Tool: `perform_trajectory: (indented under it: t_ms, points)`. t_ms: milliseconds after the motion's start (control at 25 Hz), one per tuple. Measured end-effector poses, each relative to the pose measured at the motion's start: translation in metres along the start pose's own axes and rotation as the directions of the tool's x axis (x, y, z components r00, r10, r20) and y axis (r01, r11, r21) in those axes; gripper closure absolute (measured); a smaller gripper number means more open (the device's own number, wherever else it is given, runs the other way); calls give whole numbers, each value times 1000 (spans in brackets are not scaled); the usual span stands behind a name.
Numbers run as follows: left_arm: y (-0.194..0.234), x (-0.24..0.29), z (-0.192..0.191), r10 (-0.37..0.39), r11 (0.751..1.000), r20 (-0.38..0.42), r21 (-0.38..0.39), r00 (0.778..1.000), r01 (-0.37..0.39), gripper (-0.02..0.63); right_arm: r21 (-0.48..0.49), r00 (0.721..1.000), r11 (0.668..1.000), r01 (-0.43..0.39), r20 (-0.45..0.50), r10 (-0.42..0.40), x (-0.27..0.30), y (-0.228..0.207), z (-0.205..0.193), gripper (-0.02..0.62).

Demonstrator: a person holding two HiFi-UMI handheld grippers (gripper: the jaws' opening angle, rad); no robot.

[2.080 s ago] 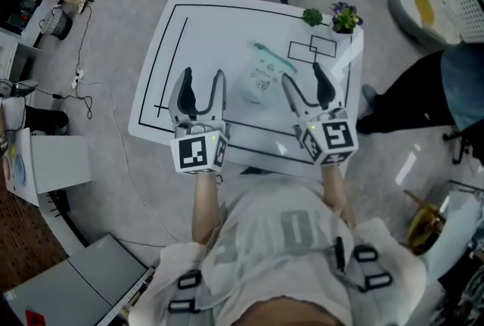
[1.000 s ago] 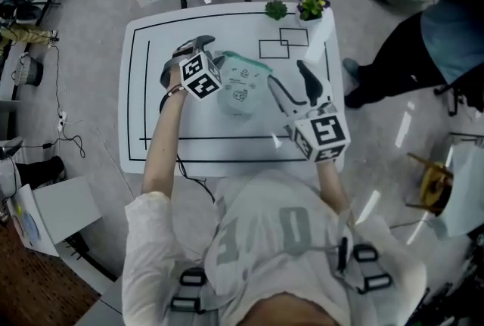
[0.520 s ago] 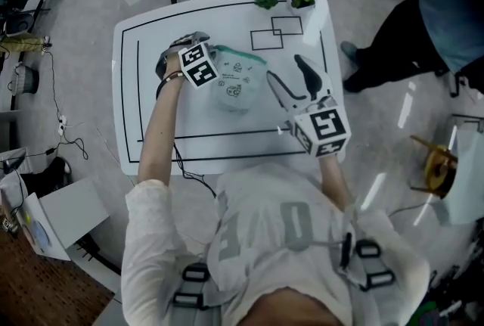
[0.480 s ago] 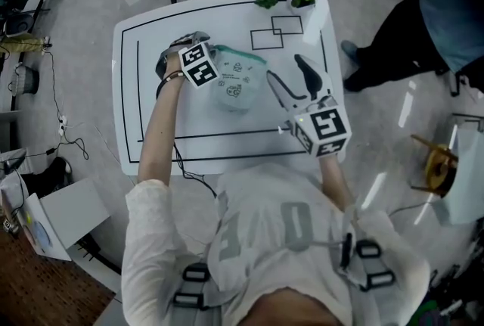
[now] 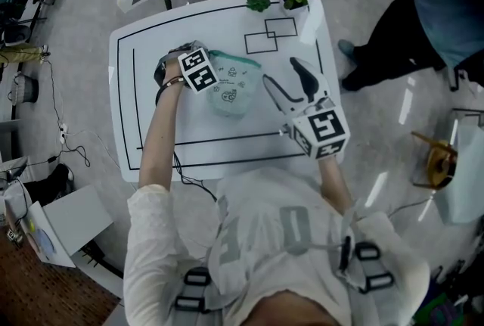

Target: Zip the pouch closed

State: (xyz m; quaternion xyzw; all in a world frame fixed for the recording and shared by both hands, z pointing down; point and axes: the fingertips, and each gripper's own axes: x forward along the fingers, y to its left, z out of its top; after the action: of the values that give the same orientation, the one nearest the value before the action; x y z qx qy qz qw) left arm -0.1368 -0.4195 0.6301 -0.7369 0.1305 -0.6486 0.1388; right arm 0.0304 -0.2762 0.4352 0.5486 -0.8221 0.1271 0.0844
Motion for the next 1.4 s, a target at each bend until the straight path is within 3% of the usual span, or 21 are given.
perform_trajectory:
  t_ms: [160, 400, 720, 880, 1200, 1400]
  points:
    - [7, -7, 3, 33, 999, 1, 4, 999, -33, 581, -11, 1000, 1000, -3, 12, 3, -2, -2, 7, 325]
    - [30, -38, 12, 175, 984, 50, 2, 983, -176, 584, -19, 999, 1000, -3, 45, 4, -7, -2, 26, 325]
    - [59, -110, 21, 412, 911, 124, -36, 903, -411, 586, -35, 993, 998, -53, 106, 57, -10, 16, 59, 325]
    - [65, -155, 32, 516, 856, 168, -74, 840, -512, 586, -45, 990, 996, -73, 115, 78, -13, 25, 69, 325]
    - [63, -245, 54, 698, 712, 249, -135, 672, -689, 586, -44, 970, 986, -159, 181, 164, -12, 46, 96, 325]
    - [43, -275, 63, 761, 648, 286, -286, 583, -706, 586, 24, 950, 970, -241, 209, 231, -10, 61, 102, 325]
